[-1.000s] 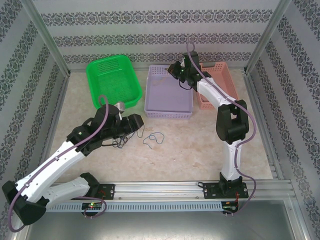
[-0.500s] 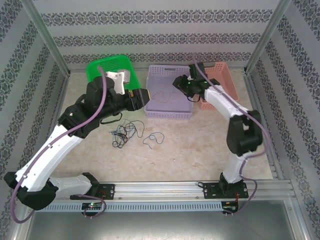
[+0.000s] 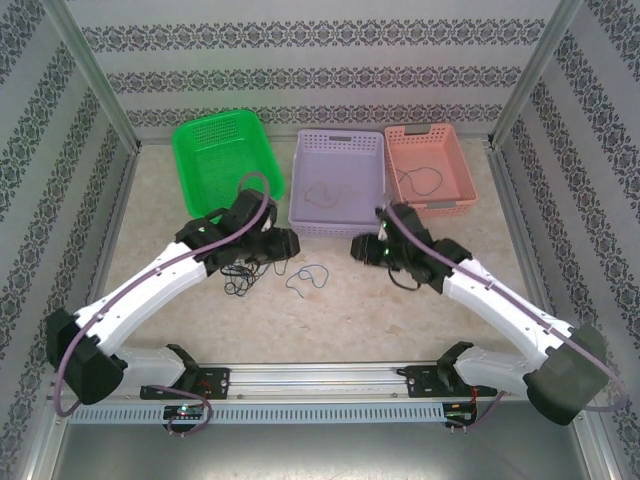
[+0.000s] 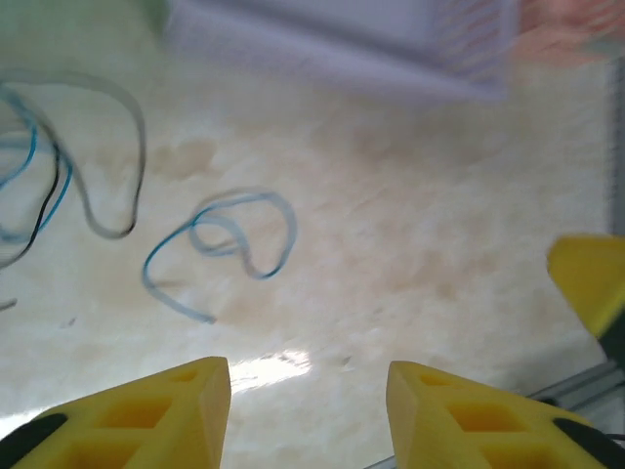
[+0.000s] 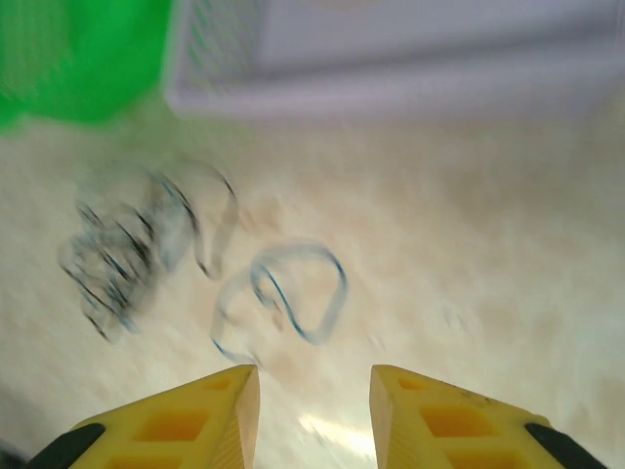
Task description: Untangle the cables
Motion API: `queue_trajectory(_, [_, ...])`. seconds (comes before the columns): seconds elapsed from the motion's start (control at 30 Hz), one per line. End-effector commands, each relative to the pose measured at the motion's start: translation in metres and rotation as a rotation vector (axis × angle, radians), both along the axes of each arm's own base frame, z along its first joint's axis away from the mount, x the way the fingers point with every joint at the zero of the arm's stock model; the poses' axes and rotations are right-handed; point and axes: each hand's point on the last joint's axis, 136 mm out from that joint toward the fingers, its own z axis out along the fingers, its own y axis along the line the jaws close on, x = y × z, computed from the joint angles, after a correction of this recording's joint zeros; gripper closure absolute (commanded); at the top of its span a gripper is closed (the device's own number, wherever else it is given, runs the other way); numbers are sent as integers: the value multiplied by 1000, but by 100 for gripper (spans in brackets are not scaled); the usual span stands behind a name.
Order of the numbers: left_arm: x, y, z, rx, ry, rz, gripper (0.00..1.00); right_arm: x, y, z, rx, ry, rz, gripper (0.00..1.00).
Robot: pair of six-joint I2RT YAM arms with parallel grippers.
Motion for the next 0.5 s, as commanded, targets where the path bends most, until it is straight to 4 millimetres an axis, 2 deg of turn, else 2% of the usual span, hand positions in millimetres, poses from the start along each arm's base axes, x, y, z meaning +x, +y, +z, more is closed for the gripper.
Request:
queue_trajectory(0.0, [-17,-4,-42,47,136,-2,60,-33,0,-35,-19,94,75,66])
queue_trajectory(0.1, [-25,1,-76,142,222,-3,61,-47,-1,-55,-7,163,82,66])
queue_trajectory(0.27, [-35,8,-119,182,331,72,52,-50,0,-51,11,161,84,67])
queue_trajectory(0.33, [-36,1,-131,147,372,109,47,-49,-1,-47,13,151,81,66])
queue_trajectory(0.47, [-27,-12,-144,77,391,182,45,-50,0,-45,21,152,85,66])
